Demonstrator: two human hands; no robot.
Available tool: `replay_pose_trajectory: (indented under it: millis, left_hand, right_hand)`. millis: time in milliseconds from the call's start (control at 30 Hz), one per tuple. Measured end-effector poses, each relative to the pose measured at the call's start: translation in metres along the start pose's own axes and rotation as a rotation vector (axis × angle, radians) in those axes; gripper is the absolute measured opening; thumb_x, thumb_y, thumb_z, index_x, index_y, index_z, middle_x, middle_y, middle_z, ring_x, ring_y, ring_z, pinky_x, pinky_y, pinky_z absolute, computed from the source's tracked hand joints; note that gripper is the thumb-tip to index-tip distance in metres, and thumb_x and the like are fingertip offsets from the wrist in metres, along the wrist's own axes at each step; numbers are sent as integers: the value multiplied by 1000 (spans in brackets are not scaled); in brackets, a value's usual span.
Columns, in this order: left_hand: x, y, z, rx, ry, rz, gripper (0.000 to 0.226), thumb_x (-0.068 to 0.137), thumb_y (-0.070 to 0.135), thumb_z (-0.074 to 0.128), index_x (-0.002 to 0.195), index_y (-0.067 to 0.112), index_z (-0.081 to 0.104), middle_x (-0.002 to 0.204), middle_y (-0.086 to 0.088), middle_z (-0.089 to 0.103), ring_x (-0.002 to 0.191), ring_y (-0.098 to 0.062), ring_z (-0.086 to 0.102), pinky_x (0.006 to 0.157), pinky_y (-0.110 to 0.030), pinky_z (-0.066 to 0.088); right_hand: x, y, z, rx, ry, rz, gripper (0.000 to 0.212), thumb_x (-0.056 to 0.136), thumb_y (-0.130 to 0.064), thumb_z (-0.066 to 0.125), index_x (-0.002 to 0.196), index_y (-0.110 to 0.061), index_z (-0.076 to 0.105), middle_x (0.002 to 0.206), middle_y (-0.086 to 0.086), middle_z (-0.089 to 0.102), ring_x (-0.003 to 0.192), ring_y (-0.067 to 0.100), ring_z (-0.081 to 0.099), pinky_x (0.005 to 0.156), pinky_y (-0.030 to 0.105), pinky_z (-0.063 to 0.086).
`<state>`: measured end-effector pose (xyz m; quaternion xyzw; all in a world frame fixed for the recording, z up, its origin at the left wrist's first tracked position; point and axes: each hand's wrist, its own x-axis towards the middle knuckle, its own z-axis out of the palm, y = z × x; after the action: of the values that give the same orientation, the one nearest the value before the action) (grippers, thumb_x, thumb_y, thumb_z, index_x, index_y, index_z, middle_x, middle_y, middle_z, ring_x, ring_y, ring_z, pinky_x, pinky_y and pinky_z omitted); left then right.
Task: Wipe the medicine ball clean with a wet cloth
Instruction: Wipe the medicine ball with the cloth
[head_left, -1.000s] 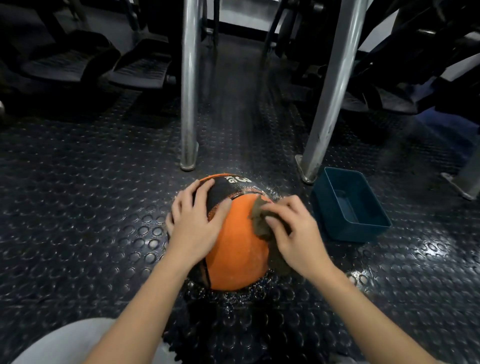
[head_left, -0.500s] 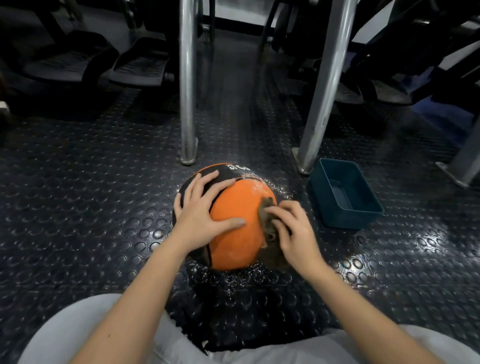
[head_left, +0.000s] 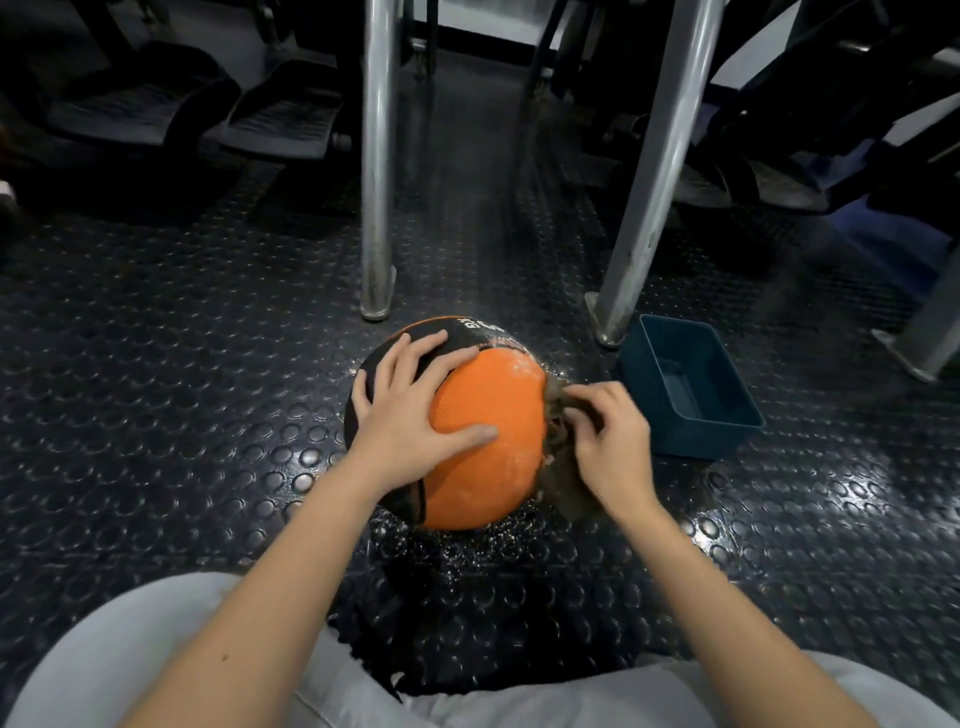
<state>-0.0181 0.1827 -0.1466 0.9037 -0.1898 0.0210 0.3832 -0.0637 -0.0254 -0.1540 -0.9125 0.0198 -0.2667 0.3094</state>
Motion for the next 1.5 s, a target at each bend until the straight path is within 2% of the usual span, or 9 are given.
replay_pose_trajectory:
  millis: [100, 267, 467, 567, 667, 900, 1100, 1300, 1500]
  left_hand:
    - [3, 5, -1, 10, -26, -8, 72, 50, 84, 43, 118, 67, 23, 146, 25, 14, 137, 0, -3, 113, -53, -5]
    - [9, 13, -13, 28, -82, -26, 74, 56, 67, 70, 119, 56, 32, 140, 17, 18, 133, -5, 8, 112, -45, 3]
    - [13, 10, -13, 23, -161, -47, 78, 68, 56, 74, 132, 50, 29, 144, 18, 8, 140, -10, -3, 114, -49, -7]
    - [16, 10, -8, 61, -134, -24, 88, 53, 76, 51, 134, 52, 25, 145, 23, 6, 139, -4, -10, 112, -48, -10]
    - [18, 11, -4, 111, -71, -5, 97, 45, 83, 38, 136, 52, 24, 147, 22, 10, 140, -4, -7, 113, -47, -7]
    - [16, 22, 2, 129, -103, 26, 86, 67, 65, 69, 139, 47, 25, 150, 17, 8, 141, -8, -12, 113, -49, -12]
    - [17, 22, 2, 133, -101, 1, 87, 64, 63, 71, 138, 47, 27, 149, 18, 9, 139, -5, -10, 114, -48, -9]
    - [15, 25, 4, 140, -128, 14, 86, 68, 63, 68, 139, 49, 23, 150, 17, 4, 140, -8, -15, 112, -48, -14]
    - [16, 24, 2, 120, -105, -6, 86, 66, 60, 71, 138, 49, 27, 150, 18, 7, 140, -6, -12, 113, -47, -11]
  right_hand:
    - [13, -9, -16, 29, 131, 33, 22, 84, 4, 62, 101, -8, 68, 97, -4, 57, 95, 16, 57, 88, 13, 40]
    - [12, -26, -3, 12, 60, -217, 24, 82, 3, 55, 100, -8, 67, 102, 2, 61, 95, 13, 51, 87, 13, 36]
    - [19, 11, 4, -139, -58, 89, 35, 82, 12, 53, 98, -14, 69, 101, -4, 60, 96, 25, 51, 84, 31, 40]
    - [31, -25, -5, 4, 92, -126, 31, 84, 8, 53, 100, -13, 68, 103, -11, 56, 96, 16, 49, 87, 14, 35]
    - [23, -35, 7, -27, 24, -346, 29, 87, -1, 47, 102, -11, 69, 109, -2, 62, 97, 17, 48, 84, 24, 37]
    - [27, 15, -2, -96, -10, 163, 36, 85, 11, 51, 99, -16, 69, 104, -5, 61, 100, 26, 53, 82, 18, 31]
    - [17, -29, 6, -53, 33, -322, 31, 87, -1, 43, 104, -9, 68, 109, 3, 62, 93, 19, 48, 84, 24, 38]
    - [20, 9, -1, -118, -7, 125, 34, 85, 11, 50, 100, -13, 69, 100, -6, 54, 95, 22, 48, 83, 26, 36]
    - [12, -26, 3, -19, 53, -246, 28, 87, 2, 47, 107, -6, 65, 108, 1, 58, 96, 16, 48, 88, 16, 36]
